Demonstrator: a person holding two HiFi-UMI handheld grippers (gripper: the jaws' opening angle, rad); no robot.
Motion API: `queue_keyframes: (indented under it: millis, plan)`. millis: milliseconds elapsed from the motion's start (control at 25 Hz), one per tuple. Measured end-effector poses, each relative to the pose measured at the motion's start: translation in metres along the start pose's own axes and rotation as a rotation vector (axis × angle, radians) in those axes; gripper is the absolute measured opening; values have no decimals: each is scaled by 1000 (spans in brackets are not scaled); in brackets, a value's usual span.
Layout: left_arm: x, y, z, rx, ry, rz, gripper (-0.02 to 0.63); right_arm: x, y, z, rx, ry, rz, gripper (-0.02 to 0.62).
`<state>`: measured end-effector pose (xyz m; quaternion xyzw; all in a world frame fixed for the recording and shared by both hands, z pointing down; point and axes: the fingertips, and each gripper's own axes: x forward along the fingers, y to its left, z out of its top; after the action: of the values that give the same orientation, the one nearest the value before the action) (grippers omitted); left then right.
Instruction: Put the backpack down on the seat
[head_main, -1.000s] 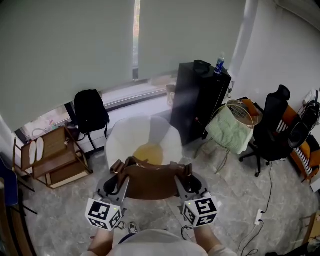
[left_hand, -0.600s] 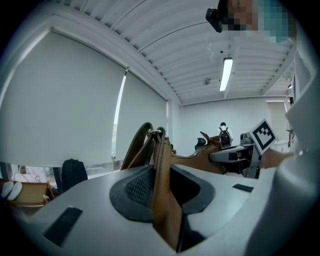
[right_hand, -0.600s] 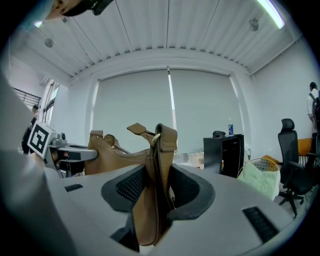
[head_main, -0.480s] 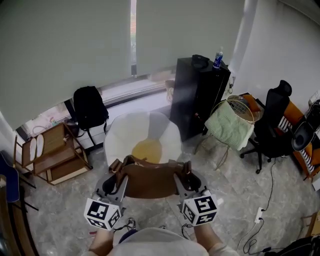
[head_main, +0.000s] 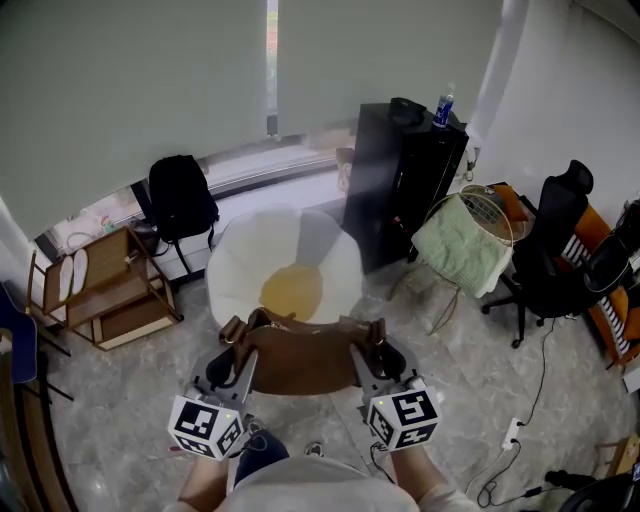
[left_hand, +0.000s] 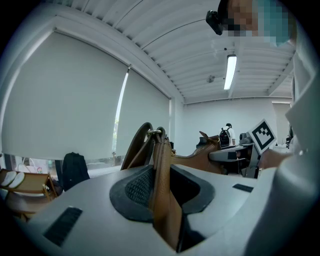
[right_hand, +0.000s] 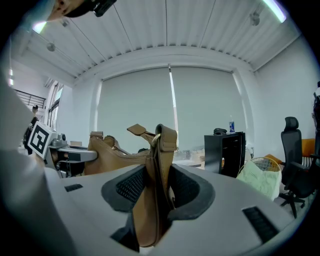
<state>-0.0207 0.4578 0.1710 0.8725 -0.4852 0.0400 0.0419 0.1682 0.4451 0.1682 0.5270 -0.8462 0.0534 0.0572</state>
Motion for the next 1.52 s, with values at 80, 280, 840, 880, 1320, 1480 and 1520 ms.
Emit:
queue_keyframes:
  millis: [80, 280, 840, 880, 1320, 1480, 1520]
  plan:
    - [4, 2, 0, -1, 3, 0, 109, 4, -2, 0, 4, 2, 2, 169]
    - [20, 15, 3, -4, -2, -15, 109, 22, -9, 5, 5, -2, -12, 169]
    - [74, 108, 23, 10, -32, -86, 109, 113, 1, 31, 11, -31, -77, 169]
    - [78, 115, 24, 10, -30, -95, 109, 120, 2, 31, 13, -31, -85, 169]
    - [118, 148, 24, -2, -7, -127, 109, 165, -11, 33, 29, -13, -107, 169]
    - [136, 146, 25, -2, -10, -88, 109, 177, -31, 35, 32, -13, -69, 169]
    - [141, 144, 26, -4, -11, -76, 109, 181, -37, 36, 29, -13, -57, 169]
